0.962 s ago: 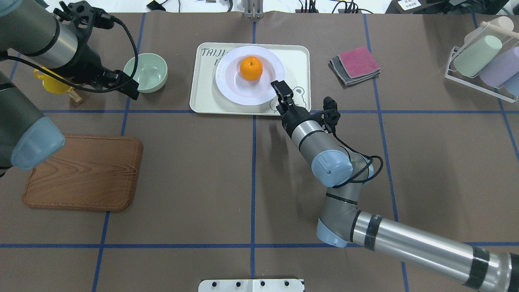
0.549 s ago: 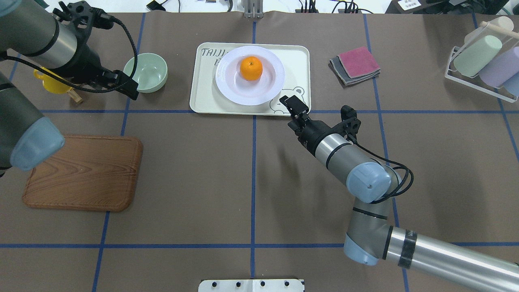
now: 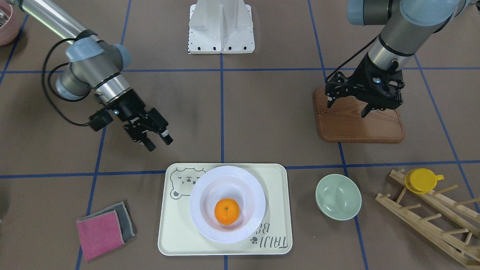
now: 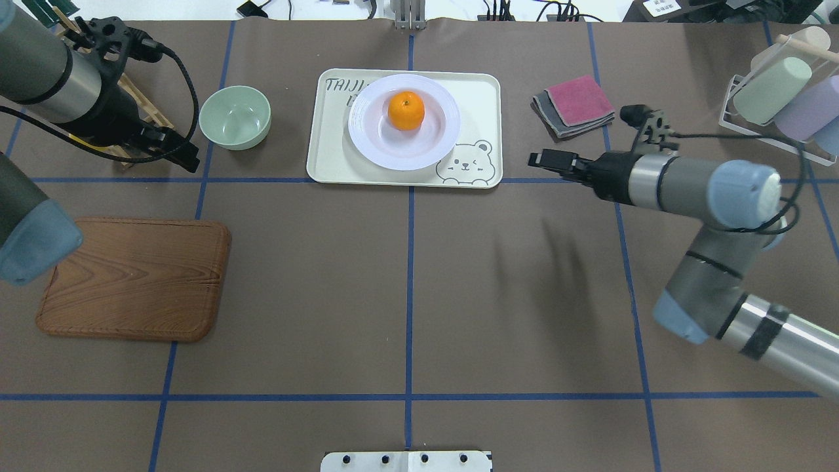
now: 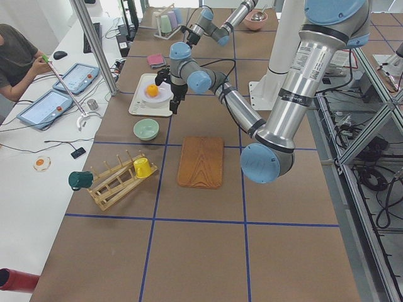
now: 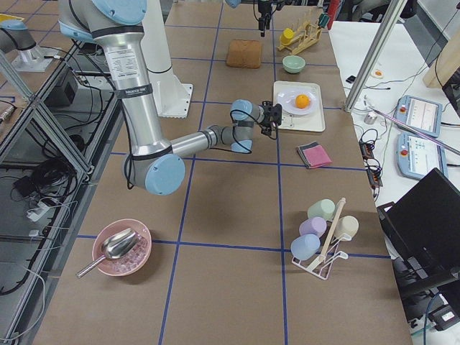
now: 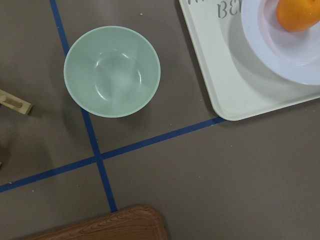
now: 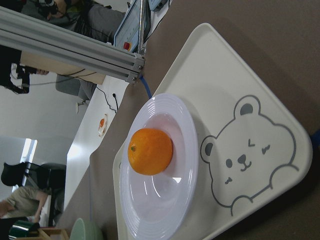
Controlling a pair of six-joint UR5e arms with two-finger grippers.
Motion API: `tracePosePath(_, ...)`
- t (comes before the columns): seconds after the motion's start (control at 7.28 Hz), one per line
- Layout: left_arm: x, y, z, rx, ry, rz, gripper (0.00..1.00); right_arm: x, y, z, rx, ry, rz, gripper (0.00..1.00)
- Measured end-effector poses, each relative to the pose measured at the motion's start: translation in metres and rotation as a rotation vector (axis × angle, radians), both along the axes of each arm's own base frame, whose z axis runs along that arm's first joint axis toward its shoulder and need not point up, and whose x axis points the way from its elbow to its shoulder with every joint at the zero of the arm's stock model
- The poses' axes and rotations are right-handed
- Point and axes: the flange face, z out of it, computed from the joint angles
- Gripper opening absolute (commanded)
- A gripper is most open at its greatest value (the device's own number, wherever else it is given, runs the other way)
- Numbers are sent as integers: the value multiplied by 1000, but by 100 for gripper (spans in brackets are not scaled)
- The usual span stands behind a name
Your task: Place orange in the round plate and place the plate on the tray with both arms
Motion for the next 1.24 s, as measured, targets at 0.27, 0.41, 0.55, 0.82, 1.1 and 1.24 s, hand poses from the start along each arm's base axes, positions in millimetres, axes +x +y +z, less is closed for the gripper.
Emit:
tracePosePath(0.27,-20,1,24,40,-38,29,99,100,-12,64,154,207,-143,100)
tracePosePath(0.41,-31,1,37,57,-56,43,99,146,-17,93,208,310,-190,100)
tracePosePath(0.55,-46,2,48,80,-75,56,99,183,-16,122,246,415,-238,100)
tracePosePath(0.82,-87,3,78,128,-119,85,99,231,-12,172,264,606,-354,100)
tracePosePath(1.1,-139,12,120,146,-164,113,99,294,-21,188,243,751,-490,100)
tracePosePath(1.24,-170,18,141,153,-170,137,99,330,-25,183,222,792,-543,100)
